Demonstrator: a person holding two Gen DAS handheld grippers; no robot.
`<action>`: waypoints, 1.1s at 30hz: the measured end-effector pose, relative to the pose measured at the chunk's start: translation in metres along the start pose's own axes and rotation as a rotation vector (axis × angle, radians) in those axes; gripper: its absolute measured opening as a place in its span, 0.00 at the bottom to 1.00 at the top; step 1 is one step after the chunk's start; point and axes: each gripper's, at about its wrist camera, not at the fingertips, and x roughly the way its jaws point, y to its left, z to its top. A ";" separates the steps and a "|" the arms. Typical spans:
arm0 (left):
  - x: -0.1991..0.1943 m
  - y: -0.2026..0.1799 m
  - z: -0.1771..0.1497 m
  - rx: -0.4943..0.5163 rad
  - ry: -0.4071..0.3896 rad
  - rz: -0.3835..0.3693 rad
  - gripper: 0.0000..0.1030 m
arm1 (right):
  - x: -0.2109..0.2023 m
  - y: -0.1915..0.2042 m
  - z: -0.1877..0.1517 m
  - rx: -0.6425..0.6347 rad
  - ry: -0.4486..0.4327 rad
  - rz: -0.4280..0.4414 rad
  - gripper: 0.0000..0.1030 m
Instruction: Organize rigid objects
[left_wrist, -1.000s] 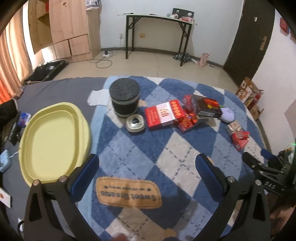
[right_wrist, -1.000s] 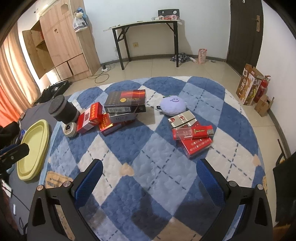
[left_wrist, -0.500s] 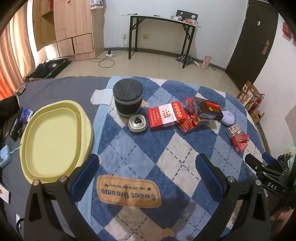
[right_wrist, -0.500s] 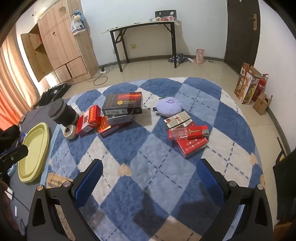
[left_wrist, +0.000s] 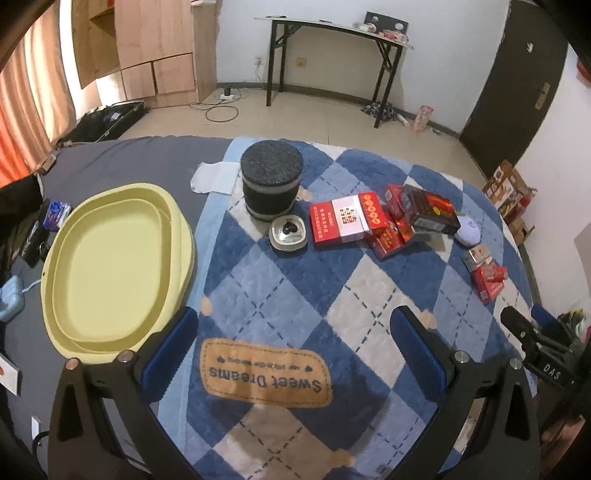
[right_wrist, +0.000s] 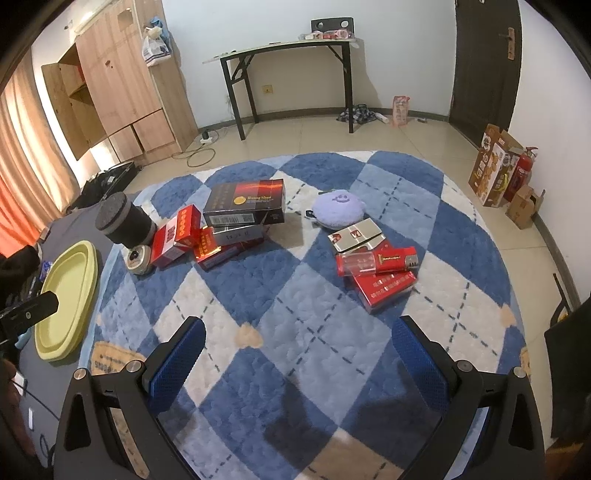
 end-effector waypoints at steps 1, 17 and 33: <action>0.000 -0.002 0.000 0.011 0.000 0.000 1.00 | 0.000 0.000 0.000 0.000 0.000 0.000 1.00; 0.007 -0.016 -0.006 0.078 0.002 0.030 1.00 | 0.012 0.003 -0.002 -0.015 0.034 -0.011 1.00; 0.033 -0.008 -0.027 0.034 0.021 0.022 1.00 | 0.031 0.005 -0.008 -0.028 0.088 -0.033 1.00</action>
